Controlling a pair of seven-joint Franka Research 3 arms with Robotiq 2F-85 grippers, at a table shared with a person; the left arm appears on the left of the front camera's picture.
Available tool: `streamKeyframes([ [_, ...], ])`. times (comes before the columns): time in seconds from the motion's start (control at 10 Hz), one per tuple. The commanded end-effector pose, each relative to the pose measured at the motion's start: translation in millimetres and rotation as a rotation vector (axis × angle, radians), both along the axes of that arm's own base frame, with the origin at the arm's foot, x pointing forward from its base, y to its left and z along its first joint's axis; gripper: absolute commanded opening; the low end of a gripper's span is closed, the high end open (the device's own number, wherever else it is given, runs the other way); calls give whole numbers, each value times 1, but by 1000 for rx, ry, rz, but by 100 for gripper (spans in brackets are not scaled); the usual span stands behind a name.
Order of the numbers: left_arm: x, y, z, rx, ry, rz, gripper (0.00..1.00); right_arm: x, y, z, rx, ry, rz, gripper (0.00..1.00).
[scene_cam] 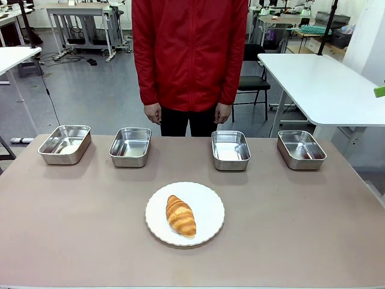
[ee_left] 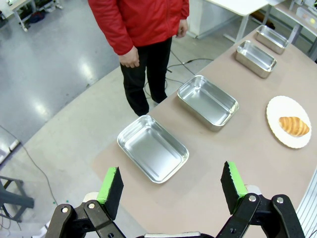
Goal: Place the bread in the container.
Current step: Place the Butter Roll into the Airtight Container indicated by the human.
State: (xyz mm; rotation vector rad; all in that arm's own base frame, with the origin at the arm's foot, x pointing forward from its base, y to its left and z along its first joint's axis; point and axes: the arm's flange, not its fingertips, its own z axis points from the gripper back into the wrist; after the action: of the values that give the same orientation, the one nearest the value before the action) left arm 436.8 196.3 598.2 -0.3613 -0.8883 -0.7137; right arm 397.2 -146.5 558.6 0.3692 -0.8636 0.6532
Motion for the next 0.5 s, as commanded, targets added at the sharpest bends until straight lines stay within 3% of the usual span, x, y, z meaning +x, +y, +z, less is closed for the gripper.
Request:
streamKeyframes([
  [0.0, -1, 0, 0, 5, -7, -16, 100, -1, 0, 1, 8, -14, 8, 100],
  [0.4, -1, 0, 0, 5, -7, -16, 100, -1, 0, 1, 8, -14, 8, 100],
])
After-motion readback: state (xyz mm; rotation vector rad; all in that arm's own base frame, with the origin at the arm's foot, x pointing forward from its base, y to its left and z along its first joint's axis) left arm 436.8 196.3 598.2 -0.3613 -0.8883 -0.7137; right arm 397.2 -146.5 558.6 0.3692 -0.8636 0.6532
